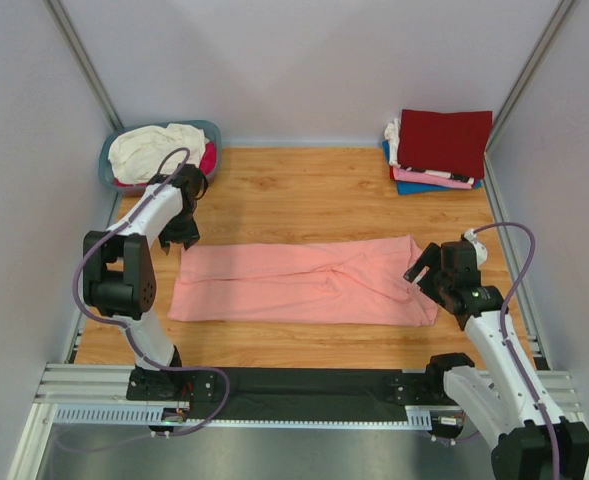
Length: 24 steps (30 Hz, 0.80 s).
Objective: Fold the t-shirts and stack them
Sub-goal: Fold the tshirt
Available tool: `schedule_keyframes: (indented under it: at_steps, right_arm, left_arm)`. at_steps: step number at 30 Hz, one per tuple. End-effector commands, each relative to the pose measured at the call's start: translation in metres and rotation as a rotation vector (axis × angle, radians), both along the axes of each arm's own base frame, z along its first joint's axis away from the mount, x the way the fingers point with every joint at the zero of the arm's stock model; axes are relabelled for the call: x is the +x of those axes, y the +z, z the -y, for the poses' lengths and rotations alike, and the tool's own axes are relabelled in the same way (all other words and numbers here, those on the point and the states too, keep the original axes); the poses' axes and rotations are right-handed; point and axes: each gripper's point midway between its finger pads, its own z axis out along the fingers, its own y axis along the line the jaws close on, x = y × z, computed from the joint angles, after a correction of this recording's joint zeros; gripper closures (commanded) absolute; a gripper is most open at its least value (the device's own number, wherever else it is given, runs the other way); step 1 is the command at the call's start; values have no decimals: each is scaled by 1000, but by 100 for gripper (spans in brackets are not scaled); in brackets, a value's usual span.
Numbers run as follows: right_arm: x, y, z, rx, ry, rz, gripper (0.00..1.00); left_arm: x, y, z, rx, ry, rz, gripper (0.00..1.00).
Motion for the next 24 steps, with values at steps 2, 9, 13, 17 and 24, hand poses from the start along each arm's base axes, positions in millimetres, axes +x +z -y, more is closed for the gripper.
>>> schedule_keyframes:
  at_steps: [2, 9, 13, 17, 24]
  right_arm:
    - [12, 25, -9, 48, 25, 94, 25]
    - [0, -4, -46, 146, 97, -24, 30]
    - [-9, -33, -81, 162, 186, -123, 30]
    - [-6, -53, -92, 173, 205, -216, 29]
    - [32, -73, -108, 142, 215, -330, 31]
  left_arm:
    - [4, 32, 7, 3, -53, 88, 47]
    - [9, 11, 65, -45, -243, 62, 47]
    - [3, -29, 81, -77, -258, -73, 58]
    - [-7, -57, 86, -64, -274, -177, 60]
    - [-23, -76, 85, -41, -270, -270, 60]
